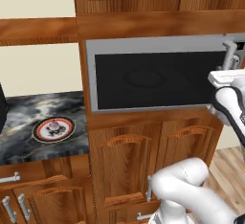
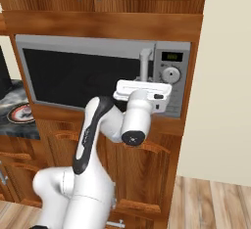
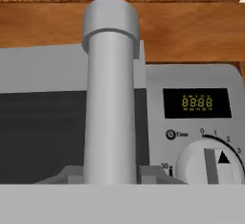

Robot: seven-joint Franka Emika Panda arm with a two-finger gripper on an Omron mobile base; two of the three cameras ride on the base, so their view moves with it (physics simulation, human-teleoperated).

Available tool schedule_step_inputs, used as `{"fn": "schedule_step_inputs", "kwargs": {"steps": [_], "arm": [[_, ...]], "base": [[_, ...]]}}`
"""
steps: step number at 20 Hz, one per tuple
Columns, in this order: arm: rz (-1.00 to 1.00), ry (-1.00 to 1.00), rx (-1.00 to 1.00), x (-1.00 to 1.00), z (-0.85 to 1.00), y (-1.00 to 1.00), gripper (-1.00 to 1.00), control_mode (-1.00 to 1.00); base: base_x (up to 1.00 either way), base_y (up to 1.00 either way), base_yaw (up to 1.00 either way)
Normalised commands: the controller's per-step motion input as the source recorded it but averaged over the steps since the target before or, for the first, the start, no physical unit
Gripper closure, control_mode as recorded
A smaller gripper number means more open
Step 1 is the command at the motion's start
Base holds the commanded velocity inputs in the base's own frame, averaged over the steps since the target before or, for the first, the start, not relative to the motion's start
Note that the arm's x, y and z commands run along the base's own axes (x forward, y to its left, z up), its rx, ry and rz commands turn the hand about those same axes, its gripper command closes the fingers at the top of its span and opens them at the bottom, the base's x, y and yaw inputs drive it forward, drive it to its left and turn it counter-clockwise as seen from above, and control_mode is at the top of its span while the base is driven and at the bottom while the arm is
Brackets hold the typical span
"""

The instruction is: Pick the garlic from the counter and place it in the microwave. Then turn on the microwave.

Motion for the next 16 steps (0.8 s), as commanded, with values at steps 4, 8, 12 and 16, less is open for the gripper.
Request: {"fn": "schedule_step_inputs", "kwargs": {"steps": [4, 8, 12, 16], "arm": [[0.01, -0.02, 0.0, -1.0, 0.0, 0.0, 1.0, -1.0], [0.14, 0.0, 0.0, -0.89, 0.0, 0.03, 1.0, -1.0], [0.21, 0.0, 0.0, -0.6, 0.0, 0.08, 1.0, -1.0], [0.21, 0.0, 0.0, -0.42, 0.0, 0.04, 1.0, -1.0]], "base": [[0.0, 0.0, 0.0], [0.0, 0.0, 0.0], [0.0, 0.0, 0.0], [0.0, 0.0, 0.0]]}}
